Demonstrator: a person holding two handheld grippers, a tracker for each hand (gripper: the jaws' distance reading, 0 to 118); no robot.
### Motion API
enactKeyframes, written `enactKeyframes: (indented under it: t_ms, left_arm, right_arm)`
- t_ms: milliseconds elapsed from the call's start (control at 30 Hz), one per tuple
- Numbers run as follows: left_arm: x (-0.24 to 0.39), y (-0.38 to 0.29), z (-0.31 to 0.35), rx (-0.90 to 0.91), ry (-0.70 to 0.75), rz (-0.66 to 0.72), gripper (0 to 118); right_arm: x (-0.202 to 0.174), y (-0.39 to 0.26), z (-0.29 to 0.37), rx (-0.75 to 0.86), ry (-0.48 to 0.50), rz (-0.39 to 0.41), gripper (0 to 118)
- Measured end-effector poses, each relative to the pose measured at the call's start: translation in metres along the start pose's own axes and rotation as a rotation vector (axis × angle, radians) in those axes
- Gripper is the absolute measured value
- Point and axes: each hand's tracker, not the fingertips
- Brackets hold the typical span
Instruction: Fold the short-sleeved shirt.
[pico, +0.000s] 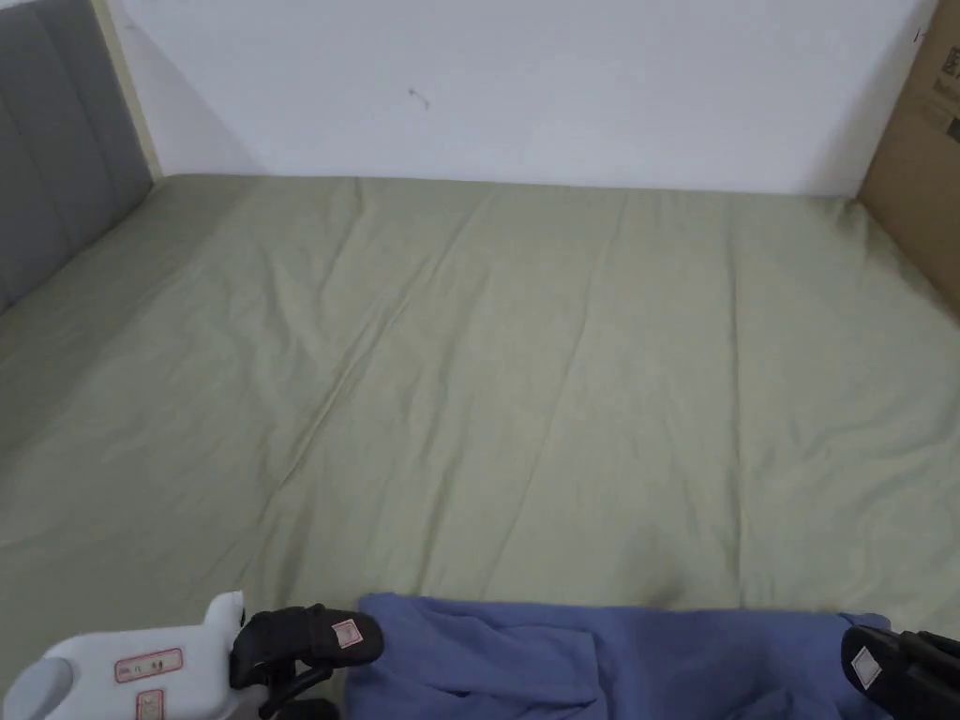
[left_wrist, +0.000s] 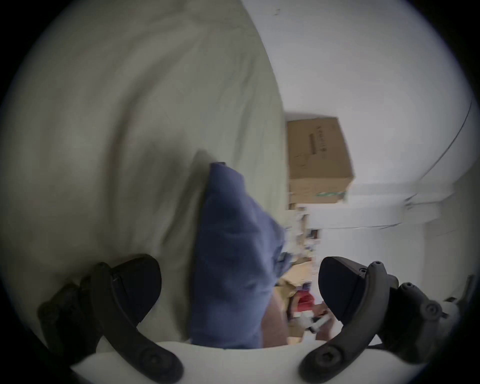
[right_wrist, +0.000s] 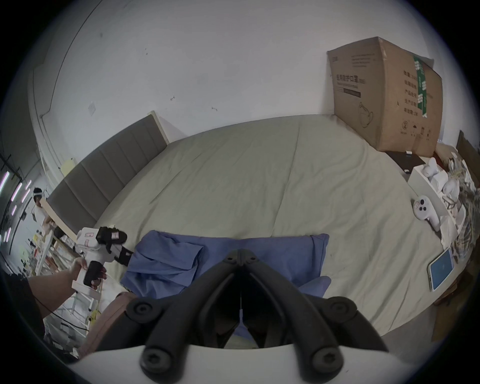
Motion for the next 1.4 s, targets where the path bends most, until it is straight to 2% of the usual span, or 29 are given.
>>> enactKeyframes:
  t_ms: [33, 100, 133, 167, 200, 233, 267, 333, 400, 533, 600, 667, 700, 733, 800, 867, 933, 1067, 1100, 1133, 1167, 1200, 1300, 1400]
  left_arm:
    - [-0.005, 0.004, -0.002, 0.032, -0.117, -0.004, 118]
    - [-0.018, 0.008, -0.023, -0.025, -0.257, 0.114, 118]
    - [-0.019, 0.006, -0.035, -0.045, -0.250, 0.126, 118]
    - [-0.014, 0.006, -0.044, -0.056, -0.198, 0.062, 113]
    - [-0.011, 0.008, -0.049, -0.070, -0.111, -0.012, 97]
    - [-0.007, 0.009, -0.055, -0.077, 0.031, -0.071, 55]
    - [-0.007, 0.009, -0.066, -0.098, 0.260, -0.126, 12]
    - [0.004, 0.007, -0.061, -0.063, 0.099, -0.057, 12]
    - [0.034, 0.004, -0.062, -0.072, 0.288, -0.200, 12]
    - [0.096, -0.015, -0.037, -0.010, 0.405, -0.347, 12]
    - [0.136, -0.026, -0.022, 0.067, 0.643, -0.541, 12]
    - [0.169, -0.044, -0.026, 0.145, 1.050, -0.735, 12]
    - [0.176, -0.049, -0.029, 0.165, 1.151, -0.775, 12]
    - [0.179, -0.053, -0.029, 0.172, 1.155, -0.782, 12]
    - [0.187, -0.055, -0.037, 0.153, 1.057, -0.702, 12]
    - [0.190, -0.055, -0.059, 0.074, 0.860, -0.571, 12]
    - [0.194, -0.060, -0.096, 0.007, 0.714, -0.508, 12]
    - [0.195, -0.069, -0.182, -0.124, 0.602, -0.493, 14]
    - [0.194, -0.070, -0.196, -0.146, 0.552, -0.493, 27]
    - [0.191, -0.072, -0.211, -0.173, 0.465, -0.446, 53]
    - [0.189, -0.073, -0.220, -0.193, 0.418, -0.412, 92]
    - [0.189, -0.075, -0.225, -0.209, 0.406, -0.392, 109]
    - [0.196, -0.076, -0.215, -0.205, 0.407, -0.420, 111]
    - [0.205, -0.073, -0.182, -0.118, 0.471, -0.503, 111]
  right_arm:
    - [-0.002, 0.001, -0.002, -0.010, -0.003, 0.013, 0]
    - [-0.006, 0.002, -0.005, -0.021, -0.006, 0.025, 0]
    - [-0.007, 0.003, -0.007, -0.027, -0.007, 0.027, 0]
    - [-0.008, 0.004, -0.009, -0.031, -0.005, 0.026, 0]
    - [-0.009, 0.004, -0.010, -0.033, -0.001, 0.024, 0]
    - [-0.010, 0.004, -0.010, -0.034, 0.005, 0.020, 0]
    - [-0.010, 0.004, -0.010, -0.036, 0.009, 0.016, 0]
    - [-0.010, 0.002, -0.011, -0.043, 0.014, 0.014, 0]
    - [-0.009, 0.000, -0.010, -0.048, 0.019, 0.016, 0]
    - [0.000, -0.004, -0.007, -0.051, 0.028, 0.010, 0]
    - [0.005, -0.005, -0.005, -0.039, 0.030, 0.000, 0]
    - [0.010, -0.006, -0.001, -0.025, 0.036, -0.011, 0]
    - [0.013, -0.006, 0.001, -0.020, 0.035, -0.016, 0]
    - [0.015, -0.007, 0.002, -0.015, 0.035, -0.021, 0]
    - [0.021, -0.009, 0.006, -0.003, 0.038, -0.032, 0]
    - [0.027, -0.011, 0.009, 0.002, 0.043, -0.046, 0]
    - [0.033, -0.013, 0.014, 0.007, 0.041, -0.061, 0]
    - [0.043, -0.018, 0.023, 0.020, 0.030, -0.092, 0]
    - [0.046, -0.019, 0.025, 0.020, 0.026, -0.098, 0]
    - [0.048, -0.020, 0.026, 0.020, 0.022, -0.104, 0]
    - [0.051, -0.020, 0.026, 0.018, 0.018, -0.110, 0]
    - [0.053, -0.021, 0.027, 0.015, 0.012, -0.115, 0]
    - [0.058, -0.023, 0.031, 0.019, 0.004, -0.127, 0]
    - [0.063, -0.023, 0.030, 0.023, 0.001, -0.141, 0]
